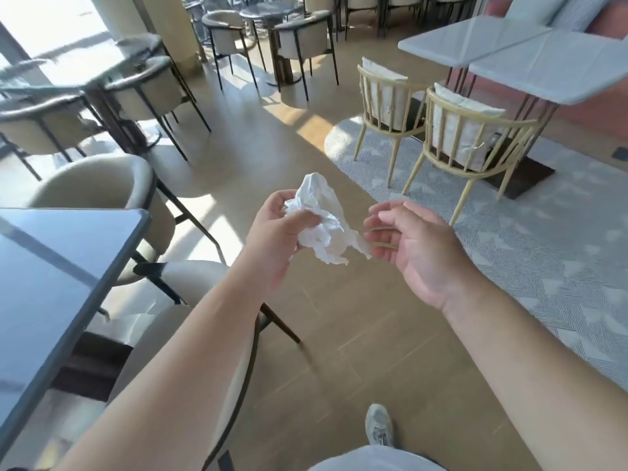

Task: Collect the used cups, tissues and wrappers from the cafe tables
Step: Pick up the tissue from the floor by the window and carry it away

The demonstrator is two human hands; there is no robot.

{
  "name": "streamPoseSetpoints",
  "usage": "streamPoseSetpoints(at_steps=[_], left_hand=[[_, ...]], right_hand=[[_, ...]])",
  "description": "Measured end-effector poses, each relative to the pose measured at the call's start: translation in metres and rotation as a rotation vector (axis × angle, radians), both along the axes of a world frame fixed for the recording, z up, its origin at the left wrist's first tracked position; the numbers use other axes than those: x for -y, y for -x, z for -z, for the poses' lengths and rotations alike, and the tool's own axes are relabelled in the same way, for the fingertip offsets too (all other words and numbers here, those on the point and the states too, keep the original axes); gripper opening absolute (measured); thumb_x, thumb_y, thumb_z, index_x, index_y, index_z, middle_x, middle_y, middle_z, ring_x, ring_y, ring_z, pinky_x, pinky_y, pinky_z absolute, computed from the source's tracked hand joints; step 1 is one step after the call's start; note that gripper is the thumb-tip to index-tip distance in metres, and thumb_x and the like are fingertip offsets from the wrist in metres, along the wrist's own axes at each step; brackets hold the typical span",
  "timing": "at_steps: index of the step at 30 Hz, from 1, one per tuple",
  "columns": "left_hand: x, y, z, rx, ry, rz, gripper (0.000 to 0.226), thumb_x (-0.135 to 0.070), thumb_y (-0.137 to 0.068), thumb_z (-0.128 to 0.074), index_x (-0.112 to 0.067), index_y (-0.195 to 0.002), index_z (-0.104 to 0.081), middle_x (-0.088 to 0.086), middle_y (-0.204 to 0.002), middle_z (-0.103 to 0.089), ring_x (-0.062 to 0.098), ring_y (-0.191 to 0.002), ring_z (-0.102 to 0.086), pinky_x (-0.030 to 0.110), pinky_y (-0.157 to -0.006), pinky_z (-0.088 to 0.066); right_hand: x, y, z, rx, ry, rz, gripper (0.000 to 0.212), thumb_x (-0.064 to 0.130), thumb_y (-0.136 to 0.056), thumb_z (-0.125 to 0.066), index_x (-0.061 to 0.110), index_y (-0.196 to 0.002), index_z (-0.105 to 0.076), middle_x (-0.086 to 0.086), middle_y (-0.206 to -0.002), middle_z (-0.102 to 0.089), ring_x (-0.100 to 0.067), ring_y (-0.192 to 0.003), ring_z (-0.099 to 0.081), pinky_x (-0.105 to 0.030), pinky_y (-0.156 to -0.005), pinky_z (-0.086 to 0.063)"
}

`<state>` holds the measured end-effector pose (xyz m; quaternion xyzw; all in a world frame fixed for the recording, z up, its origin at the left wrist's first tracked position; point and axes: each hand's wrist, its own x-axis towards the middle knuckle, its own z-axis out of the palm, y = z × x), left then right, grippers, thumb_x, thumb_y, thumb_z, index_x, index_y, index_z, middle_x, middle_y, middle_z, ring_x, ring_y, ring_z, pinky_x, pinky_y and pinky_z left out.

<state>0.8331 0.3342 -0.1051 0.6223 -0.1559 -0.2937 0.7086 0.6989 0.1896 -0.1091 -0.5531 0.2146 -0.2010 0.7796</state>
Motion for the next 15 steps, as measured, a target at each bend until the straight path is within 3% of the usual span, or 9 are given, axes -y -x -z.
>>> streamPoseSetpoints(at_steps=[5, 10, 15], left_hand=[[0.057, -0.044, -0.013, 0.04, 0.027, -0.073, 0.039, -0.005, -0.07, -0.068, -0.015, -0.106, -0.061, -0.007, -0.076, -0.075, 0.016, -0.067, -0.073, 0.022, -0.05, -0.052], [0.09, -0.085, -0.015, 0.018, 0.029, -0.149, 0.045, -0.007, -0.068, -0.07, -0.013, -0.112, -0.061, 0.0, -0.086, -0.074, 0.019, -0.073, -0.074, 0.029, -0.061, -0.057], [0.119, -0.143, -0.003, -0.001, 0.034, -0.175, 0.045, -0.007, -0.068, -0.069, -0.013, -0.112, -0.06, -0.005, -0.08, -0.076, 0.018, -0.073, -0.074, 0.029, -0.062, -0.058]], right_hand=[[0.068, -0.049, -0.009, 0.015, 0.009, -0.067, 0.015, 0.017, -0.085, -0.054, 0.015, -0.093, -0.066, -0.001, -0.082, -0.069, -0.014, -0.076, -0.066, -0.031, -0.069, -0.051], [0.104, -0.096, -0.009, 0.002, -0.045, -0.106, 0.017, 0.02, -0.077, -0.056, 0.015, -0.091, -0.065, -0.001, -0.08, -0.069, -0.014, -0.072, -0.066, -0.027, -0.064, -0.051], [0.137, -0.167, -0.003, -0.021, -0.045, -0.116, 0.017, 0.006, -0.095, -0.049, 0.013, -0.091, -0.064, -0.003, -0.079, -0.068, -0.015, -0.07, -0.065, -0.033, -0.07, -0.049]])
